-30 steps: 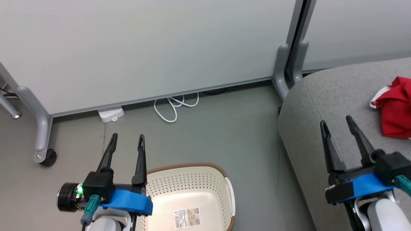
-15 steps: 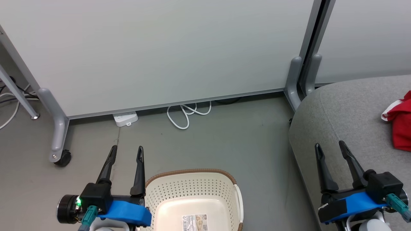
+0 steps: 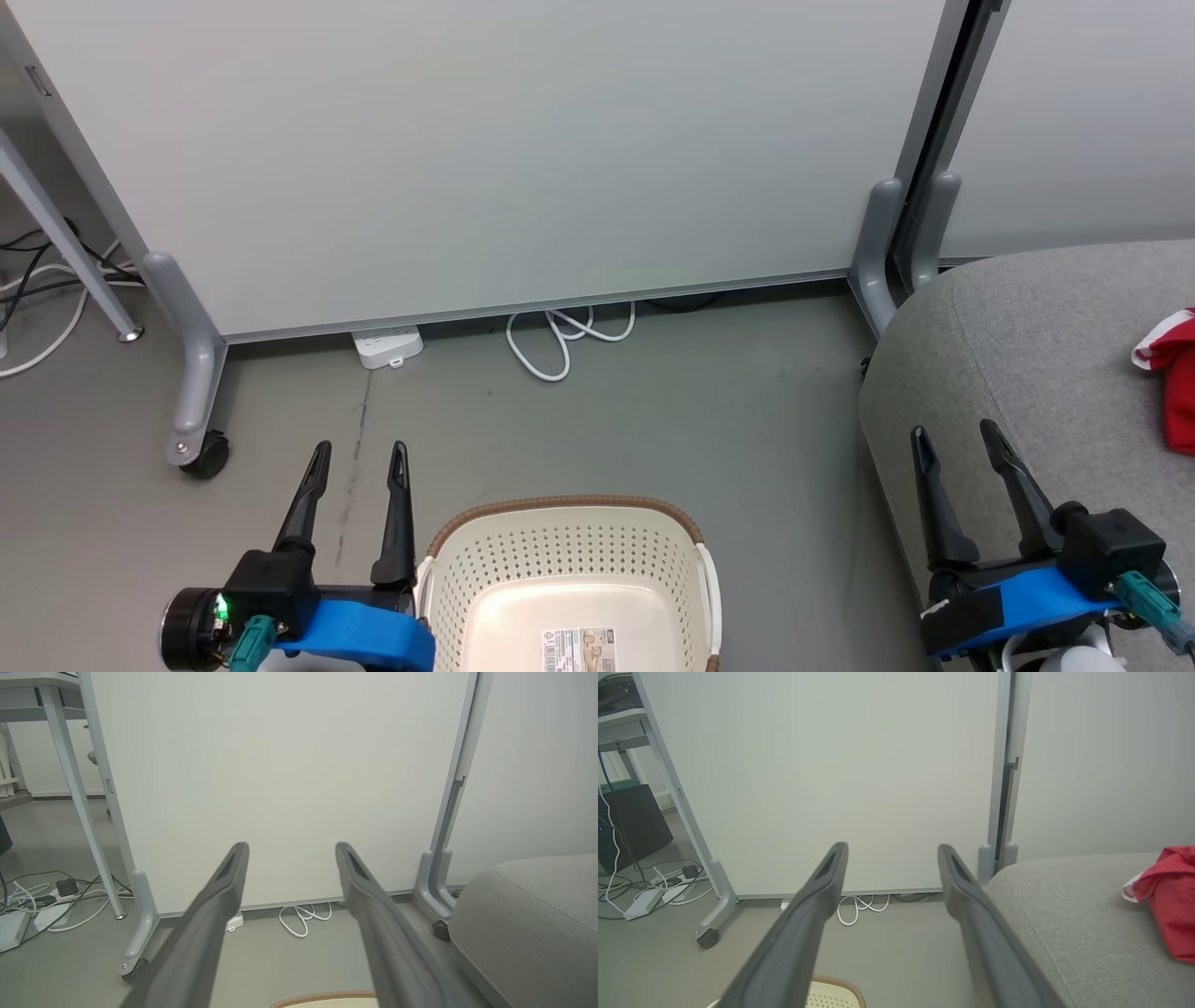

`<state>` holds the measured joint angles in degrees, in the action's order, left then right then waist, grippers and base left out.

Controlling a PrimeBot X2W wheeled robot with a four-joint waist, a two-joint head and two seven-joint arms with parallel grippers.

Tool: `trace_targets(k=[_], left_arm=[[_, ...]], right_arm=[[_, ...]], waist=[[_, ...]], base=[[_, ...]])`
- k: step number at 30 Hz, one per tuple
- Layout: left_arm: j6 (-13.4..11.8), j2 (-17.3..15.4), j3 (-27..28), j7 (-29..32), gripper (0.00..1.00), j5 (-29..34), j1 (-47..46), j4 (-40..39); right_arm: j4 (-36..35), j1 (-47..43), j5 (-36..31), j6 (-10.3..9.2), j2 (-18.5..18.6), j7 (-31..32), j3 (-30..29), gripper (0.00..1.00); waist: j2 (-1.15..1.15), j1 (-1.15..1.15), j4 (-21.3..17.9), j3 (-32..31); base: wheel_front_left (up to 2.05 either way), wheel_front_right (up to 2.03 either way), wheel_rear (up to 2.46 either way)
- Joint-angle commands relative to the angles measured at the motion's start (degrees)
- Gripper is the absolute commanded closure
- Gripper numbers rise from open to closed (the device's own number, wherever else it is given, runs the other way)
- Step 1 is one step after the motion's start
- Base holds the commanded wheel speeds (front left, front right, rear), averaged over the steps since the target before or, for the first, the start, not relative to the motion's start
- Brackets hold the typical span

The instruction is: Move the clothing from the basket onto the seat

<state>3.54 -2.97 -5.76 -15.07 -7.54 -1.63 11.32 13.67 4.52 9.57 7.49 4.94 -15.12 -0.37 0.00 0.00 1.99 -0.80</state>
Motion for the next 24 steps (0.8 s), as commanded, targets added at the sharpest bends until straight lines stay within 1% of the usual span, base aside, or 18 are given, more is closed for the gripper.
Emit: trace_targets(k=[1, 18, 19, 24], left_arm=[[-0.09, 0.11, 0.08, -0.14, 0.00, -0.04, 0.16, -0.15], [-0.72, 0.12, -0.02, -0.14, 0.00, -0.63, -0.09, 0.05], [-0.55, 0.02, -0.14, 0.00, 1.00, -0.55, 0.06, 0.01], [-0.49, 0.03, -0.15, 0.50, 1.00, -1.60, 1.38, 2.17]], right_arm=[[0.01, -0.68, -0.22, 0.01, -0.25, -0.03, -0.07, 0.00], [0.23, -0.59, -0.18, 0.01, -0.27, -0.03, 0.03, 0.00], [0.15, -0.10, 0.03, 0.00, -0.11, 0.00, 0.01, 1.00], [2.49, -0.51, 1.08, 0.00, -0.23, 0.57, -0.16, 1.00]], waist=[[0.00, 0.00, 0.07, -0.02], [0.00, 0.00, 0.59, 0.07], [0.00, 0.00, 0.60, 0.07], [0.00, 0.01, 0.59, 0.08]], base=[[0.00, 0.00, 0.00], [0.00, 0.00, 0.00], [0.00, 0.00, 0.00], [0.00, 0.00, 0.00]])
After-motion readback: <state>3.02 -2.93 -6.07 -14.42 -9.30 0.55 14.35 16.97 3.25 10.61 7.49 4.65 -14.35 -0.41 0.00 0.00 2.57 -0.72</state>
